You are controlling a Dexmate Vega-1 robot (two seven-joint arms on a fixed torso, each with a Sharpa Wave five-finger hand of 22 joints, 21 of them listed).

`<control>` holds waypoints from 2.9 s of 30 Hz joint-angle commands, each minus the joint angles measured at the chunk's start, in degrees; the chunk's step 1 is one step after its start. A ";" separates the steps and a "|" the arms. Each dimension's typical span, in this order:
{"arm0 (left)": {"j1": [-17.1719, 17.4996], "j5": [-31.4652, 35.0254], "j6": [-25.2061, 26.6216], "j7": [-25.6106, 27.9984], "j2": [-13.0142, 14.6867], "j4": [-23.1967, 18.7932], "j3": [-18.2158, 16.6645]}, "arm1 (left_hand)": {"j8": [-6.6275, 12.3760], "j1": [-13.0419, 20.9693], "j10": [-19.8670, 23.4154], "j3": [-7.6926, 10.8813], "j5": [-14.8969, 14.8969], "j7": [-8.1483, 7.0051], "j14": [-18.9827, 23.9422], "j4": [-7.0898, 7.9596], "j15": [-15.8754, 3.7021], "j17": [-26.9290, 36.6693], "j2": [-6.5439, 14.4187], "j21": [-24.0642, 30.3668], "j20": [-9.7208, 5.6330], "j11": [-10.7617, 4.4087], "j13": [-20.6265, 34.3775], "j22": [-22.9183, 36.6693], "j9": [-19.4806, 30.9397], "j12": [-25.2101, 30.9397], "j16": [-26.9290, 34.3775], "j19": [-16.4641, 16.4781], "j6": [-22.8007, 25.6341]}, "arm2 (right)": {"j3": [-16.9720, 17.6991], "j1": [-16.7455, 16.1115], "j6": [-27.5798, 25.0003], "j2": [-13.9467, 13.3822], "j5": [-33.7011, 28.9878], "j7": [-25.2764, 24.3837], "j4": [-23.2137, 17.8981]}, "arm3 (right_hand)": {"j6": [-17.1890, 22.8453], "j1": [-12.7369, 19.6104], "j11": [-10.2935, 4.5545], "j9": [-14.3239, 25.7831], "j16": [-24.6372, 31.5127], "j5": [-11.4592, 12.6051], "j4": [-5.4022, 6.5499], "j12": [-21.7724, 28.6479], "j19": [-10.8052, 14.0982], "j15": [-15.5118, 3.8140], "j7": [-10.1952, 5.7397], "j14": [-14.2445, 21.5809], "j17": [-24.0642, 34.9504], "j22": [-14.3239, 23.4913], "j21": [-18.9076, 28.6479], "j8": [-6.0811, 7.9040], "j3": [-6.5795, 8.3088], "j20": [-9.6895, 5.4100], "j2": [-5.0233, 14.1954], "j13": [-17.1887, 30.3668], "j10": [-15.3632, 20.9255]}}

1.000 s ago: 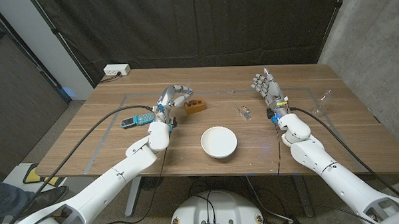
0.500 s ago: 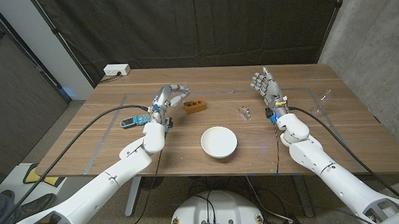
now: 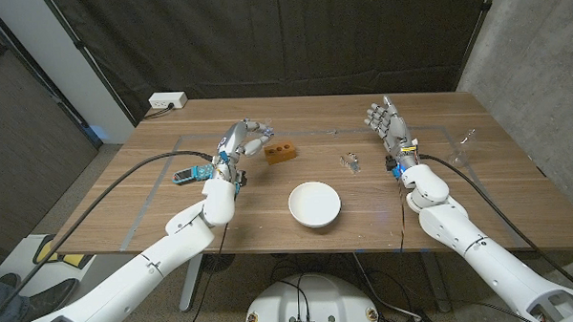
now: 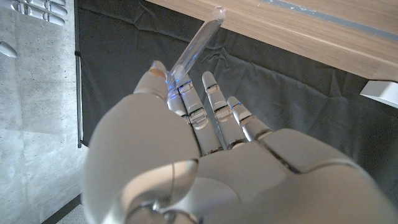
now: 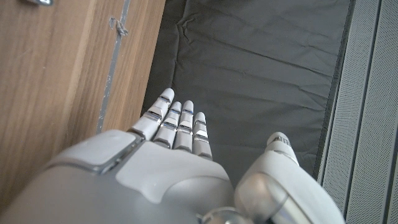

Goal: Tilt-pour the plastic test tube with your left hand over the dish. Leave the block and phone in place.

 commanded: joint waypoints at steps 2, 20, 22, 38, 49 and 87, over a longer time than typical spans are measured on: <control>3.47 1.76 -1.66 0.37 1.63 -3.45 -0.80 | -0.08 0.82 1.13 0.74 -0.06 1.21 0.59 0.28 -7.00 0.14 0.60 -0.11 -3.12 -1.15 0.37 0.02 0.11 0.12 -0.08 0.43 1.60 | 0.36 -0.70 0.39 -0.57 -0.02 0.29 -0.86 | 0.33 0.65 0.14 0.33 0.14 0.09 -0.47 0.37 0.49 0.16 0.08 0.46 0.21 0.35 -0.23 0.19 0.09 0.20 0.04 0.16 0.44; 5.89 1.50 -8.16 -3.92 2.28 -4.85 -0.26 | -0.18 0.94 1.39 0.91 -0.25 1.31 0.88 0.61 -6.97 0.15 0.39 -0.23 -3.29 -1.05 0.79 0.01 0.14 0.11 -0.14 0.48 1.80 | 0.96 -3.08 0.75 -1.45 -0.81 -1.11 -3.75 | 0.34 0.66 0.07 0.33 0.16 0.04 -0.49 0.38 0.61 0.13 0.07 0.53 0.22 0.36 -0.44 0.18 0.04 0.21 0.15 0.16 0.51; 5.76 1.48 -8.47 -4.87 2.20 -4.71 0.14 | -0.15 0.95 1.47 0.94 -0.27 1.28 0.90 0.67 -6.98 0.15 0.39 -0.25 -3.35 -1.06 0.84 0.01 0.15 0.12 -0.14 0.48 1.96 | 0.99 -3.17 0.86 -1.41 -0.69 -1.00 -3.68 | 0.38 0.67 0.12 0.33 0.16 0.03 -0.49 0.39 0.62 0.16 0.08 0.53 0.22 0.36 -0.46 0.20 0.04 0.19 0.15 0.16 0.54; 5.32 12.39 -5.71 -6.91 3.64 -8.16 3.07 | -0.25 1.06 1.57 1.12 -0.36 1.20 0.95 0.93 -6.98 0.15 0.26 -0.36 -3.29 -1.23 1.11 0.01 0.16 0.01 -0.18 0.36 2.10 | 1.53 -3.73 2.33 -1.37 0.42 0.50 -2.81 | 0.36 0.72 0.16 0.33 0.14 0.01 -0.55 0.37 0.70 0.15 0.08 0.50 0.21 0.36 -0.61 0.18 -0.01 0.14 0.17 0.16 0.53; 5.70 19.81 -2.93 -7.74 6.38 -11.09 3.35 | -0.29 1.06 1.75 1.18 -0.40 0.97 0.83 1.09 -7.03 0.16 0.14 -0.42 -3.40 -1.31 1.16 0.01 0.17 -0.06 -0.23 0.23 2.21 | 1.69 -4.22 2.62 -1.54 0.74 0.96 -2.83 | 0.40 0.77 0.20 0.33 0.14 0.00 -0.58 0.36 0.77 0.20 0.09 0.54 0.21 0.37 -0.74 0.19 -0.04 0.11 0.22 0.16 0.54; 6.23 46.71 2.93 -7.60 15.01 -17.94 2.82 | -0.35 1.24 2.35 1.54 -0.37 0.54 1.47 1.58 -7.24 0.22 -0.22 -0.45 -3.78 -1.74 1.54 -0.02 0.12 -0.07 -0.15 0.30 2.72 | 0.90 -2.92 0.74 -1.92 0.15 1.16 -3.48 | 0.40 0.76 0.18 0.33 0.24 -0.05 -0.61 0.42 1.02 0.13 0.18 0.87 0.23 0.39 -1.11 0.17 -0.17 0.03 0.38 0.16 0.78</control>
